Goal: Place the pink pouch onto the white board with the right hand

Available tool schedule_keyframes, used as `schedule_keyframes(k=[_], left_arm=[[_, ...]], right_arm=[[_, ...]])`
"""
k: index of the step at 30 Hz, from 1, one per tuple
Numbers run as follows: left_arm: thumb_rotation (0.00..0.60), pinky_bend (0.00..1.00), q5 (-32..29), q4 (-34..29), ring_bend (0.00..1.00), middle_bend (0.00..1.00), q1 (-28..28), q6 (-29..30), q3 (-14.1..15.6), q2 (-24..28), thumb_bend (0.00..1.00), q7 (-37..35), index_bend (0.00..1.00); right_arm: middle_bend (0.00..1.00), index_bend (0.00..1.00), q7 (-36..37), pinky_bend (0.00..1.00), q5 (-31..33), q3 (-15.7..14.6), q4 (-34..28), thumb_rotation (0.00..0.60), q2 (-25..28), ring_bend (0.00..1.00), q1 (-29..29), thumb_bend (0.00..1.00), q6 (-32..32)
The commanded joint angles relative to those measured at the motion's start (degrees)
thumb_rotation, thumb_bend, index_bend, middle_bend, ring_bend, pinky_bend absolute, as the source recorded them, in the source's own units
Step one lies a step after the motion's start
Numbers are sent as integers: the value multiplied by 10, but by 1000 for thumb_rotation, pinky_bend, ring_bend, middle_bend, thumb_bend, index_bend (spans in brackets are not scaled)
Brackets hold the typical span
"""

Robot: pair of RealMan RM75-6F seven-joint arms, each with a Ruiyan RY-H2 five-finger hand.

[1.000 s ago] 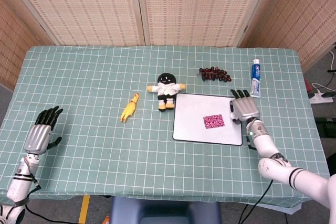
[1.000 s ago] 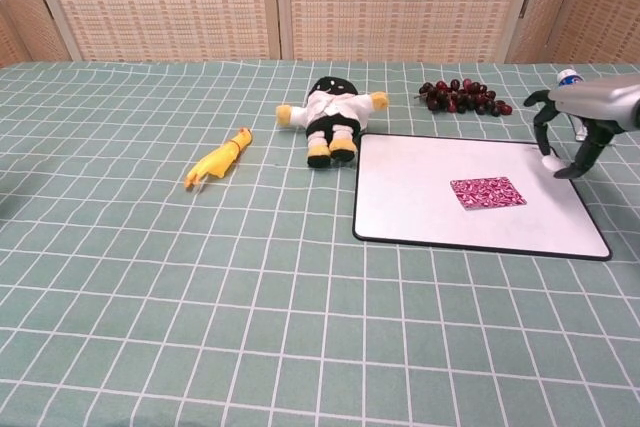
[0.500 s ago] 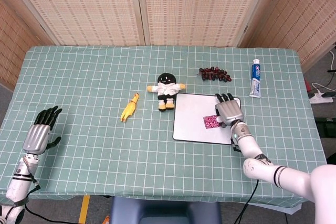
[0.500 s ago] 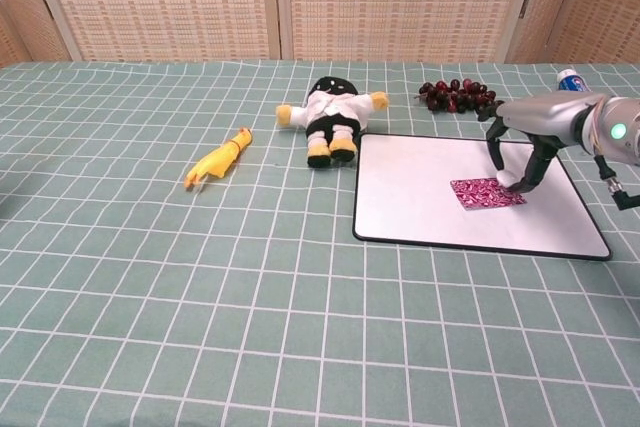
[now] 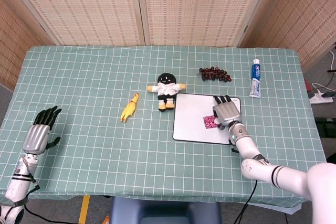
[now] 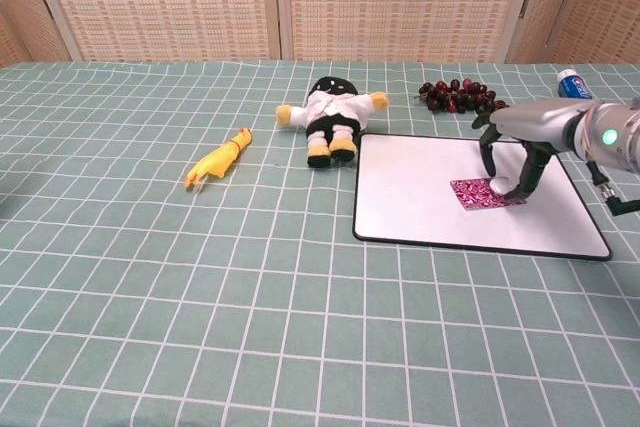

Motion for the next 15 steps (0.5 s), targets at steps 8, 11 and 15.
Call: schedule_keyframes(k=[8,11,15], left_arm=[[600,0,-1,2,0,0,1,1,-1,0,220,-4,0],[600,0,-1,3,0,0,1,1,-2,0,220,-6,0],[600,0,-1,4,0,0,1,2,-2,0,220,-8,0]], right_arm=[[0,331,5,0,-6,-6,-21,600,16,0,-3,10,21],[0,331,14,0,-35,-11,-61,600,51,0,-23,10,64],[0,310,70,0,-95,-23,-111,600,117,0,-84,10,141]])
